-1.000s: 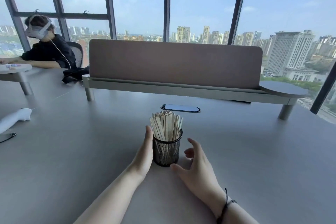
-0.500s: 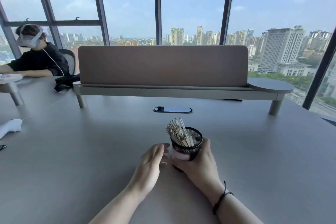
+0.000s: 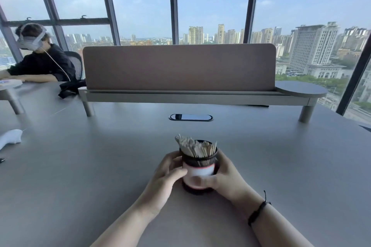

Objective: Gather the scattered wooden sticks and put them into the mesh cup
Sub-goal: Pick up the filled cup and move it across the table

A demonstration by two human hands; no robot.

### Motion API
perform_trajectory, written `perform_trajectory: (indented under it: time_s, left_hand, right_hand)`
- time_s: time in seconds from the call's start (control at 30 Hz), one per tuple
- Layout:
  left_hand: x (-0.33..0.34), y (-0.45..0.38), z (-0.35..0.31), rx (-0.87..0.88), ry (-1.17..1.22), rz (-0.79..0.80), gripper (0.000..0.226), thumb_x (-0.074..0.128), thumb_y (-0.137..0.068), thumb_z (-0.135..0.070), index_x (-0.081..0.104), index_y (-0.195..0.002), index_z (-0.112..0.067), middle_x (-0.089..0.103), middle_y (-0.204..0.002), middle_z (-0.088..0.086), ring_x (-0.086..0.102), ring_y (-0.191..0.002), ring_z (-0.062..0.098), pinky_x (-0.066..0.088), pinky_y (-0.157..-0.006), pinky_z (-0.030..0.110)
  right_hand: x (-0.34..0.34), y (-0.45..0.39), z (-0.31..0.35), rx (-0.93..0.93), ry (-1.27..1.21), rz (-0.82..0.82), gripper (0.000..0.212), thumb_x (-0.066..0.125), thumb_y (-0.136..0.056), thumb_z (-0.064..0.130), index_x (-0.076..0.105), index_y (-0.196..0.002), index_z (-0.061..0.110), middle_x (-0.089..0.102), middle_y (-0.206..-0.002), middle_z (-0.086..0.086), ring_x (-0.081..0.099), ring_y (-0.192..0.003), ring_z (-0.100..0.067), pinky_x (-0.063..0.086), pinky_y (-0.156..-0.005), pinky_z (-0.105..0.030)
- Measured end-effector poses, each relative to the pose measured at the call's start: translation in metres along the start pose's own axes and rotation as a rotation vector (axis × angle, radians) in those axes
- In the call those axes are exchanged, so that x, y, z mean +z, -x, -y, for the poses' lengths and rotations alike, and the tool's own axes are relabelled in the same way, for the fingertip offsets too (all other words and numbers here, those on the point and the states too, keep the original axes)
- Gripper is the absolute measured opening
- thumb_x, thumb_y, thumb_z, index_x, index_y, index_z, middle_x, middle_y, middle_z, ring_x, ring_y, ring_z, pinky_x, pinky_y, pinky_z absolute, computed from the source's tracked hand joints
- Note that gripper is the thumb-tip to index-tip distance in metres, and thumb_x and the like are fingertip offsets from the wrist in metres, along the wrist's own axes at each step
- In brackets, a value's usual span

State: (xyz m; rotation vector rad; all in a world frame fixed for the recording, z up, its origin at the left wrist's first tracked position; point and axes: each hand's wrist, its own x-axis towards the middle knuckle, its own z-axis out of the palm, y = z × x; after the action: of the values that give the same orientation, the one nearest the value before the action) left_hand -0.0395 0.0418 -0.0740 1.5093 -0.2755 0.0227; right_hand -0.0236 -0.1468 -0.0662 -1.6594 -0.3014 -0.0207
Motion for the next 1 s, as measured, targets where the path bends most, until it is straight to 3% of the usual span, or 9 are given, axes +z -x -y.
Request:
perform_trajectory:
  time_s: [0.07,0.13,0.2,0.33,0.5,0.67,0.83,1.0]
  left_hand:
    - [-0.003,0.001,-0.002,-0.050,0.024,-0.023,0.061,0.068,-0.072,-0.048,0.063,-0.126,-0.018,0.069,-0.126,0.005,0.062,-0.119,0.014,0.045,-0.107,0.046]
    - [-0.004,0.003,-0.002,-0.062,0.011,-0.044,0.064,0.068,-0.070,-0.055,0.064,-0.126,-0.025,0.070,-0.126,-0.002,0.061,-0.121,0.008,0.042,-0.112,0.045]
    - [-0.004,0.003,-0.002,-0.061,-0.006,-0.020,0.063,0.069,-0.074,-0.052,0.061,-0.130,-0.025,0.070,-0.127,-0.003,0.060,-0.124,0.011,0.042,-0.113,0.041]
    - [0.003,0.002,-0.010,0.032,-0.046,0.090,0.045,0.059,-0.091,-0.020,0.057,-0.135,-0.010,0.070,-0.130,0.003,0.062,-0.125,0.015,0.048,-0.100,0.025]
    - [0.002,-0.005,-0.004,0.061,-0.150,0.066,0.040,0.069,-0.087,-0.014,0.062,-0.127,-0.014,0.072,-0.124,0.003,0.066,-0.119,0.021,0.052,-0.100,0.039]
    - [-0.003,-0.019,0.006,0.087,-0.259,-0.052,0.051,0.082,-0.076,-0.027,0.063,-0.123,-0.027,0.073,-0.119,-0.006,0.068,-0.112,0.016,0.055,-0.097,0.042]
    - [-0.003,-0.028,0.011,0.109,-0.378,-0.083,0.052,0.082,-0.070,-0.046,0.063,-0.118,-0.041,0.070,-0.116,-0.010,0.069,-0.104,0.010,0.057,-0.091,0.042]
    - [-0.010,-0.047,0.011,0.121,-0.371,-0.092,0.050,0.085,-0.071,-0.049,0.065,-0.114,-0.037,0.073,-0.112,-0.018,0.070,-0.102,0.003,0.058,-0.091,0.036]
  right_hand:
    - [-0.005,-0.002,0.002,0.066,-0.172,-0.091,0.068,0.087,-0.058,0.018,0.061,-0.121,0.008,0.073,-0.111,-0.016,0.071,-0.102,-0.031,0.057,-0.091,-0.049]
    - [-0.009,-0.003,0.001,0.091,-0.222,-0.122,0.062,0.086,-0.062,0.024,0.063,-0.118,0.009,0.074,-0.109,-0.016,0.071,-0.101,-0.033,0.055,-0.093,-0.054]
    - [-0.007,-0.003,0.001,0.086,-0.210,-0.100,0.059,0.085,-0.066,0.021,0.063,-0.119,0.008,0.074,-0.109,-0.015,0.071,-0.102,-0.033,0.055,-0.093,-0.051]
    - [0.003,-0.004,-0.003,0.035,-0.138,-0.078,0.069,0.089,-0.062,0.016,0.056,-0.122,0.005,0.074,-0.112,-0.013,0.071,-0.105,-0.031,0.058,-0.089,-0.048]
    - [0.005,-0.007,-0.012,-0.020,0.034,-0.004,0.072,0.093,-0.063,0.016,0.055,-0.123,0.015,0.070,-0.118,-0.006,0.068,-0.111,-0.024,0.054,-0.095,-0.049]
    - [0.012,-0.017,-0.016,-0.053,0.218,-0.073,0.072,0.094,-0.054,0.030,0.059,-0.116,0.037,0.060,-0.121,0.009,0.063,-0.114,-0.013,0.054,-0.095,-0.044]
    - [0.018,-0.025,-0.011,-0.045,0.296,-0.116,0.078,0.093,-0.054,0.038,0.047,-0.115,0.028,0.070,-0.111,0.014,0.068,-0.100,-0.002,0.057,-0.087,-0.044]
    - [0.022,-0.043,-0.010,-0.032,0.319,-0.129,0.069,0.090,-0.060,0.043,0.050,-0.115,0.031,0.070,-0.110,0.018,0.067,-0.098,0.003,0.056,-0.087,-0.039]
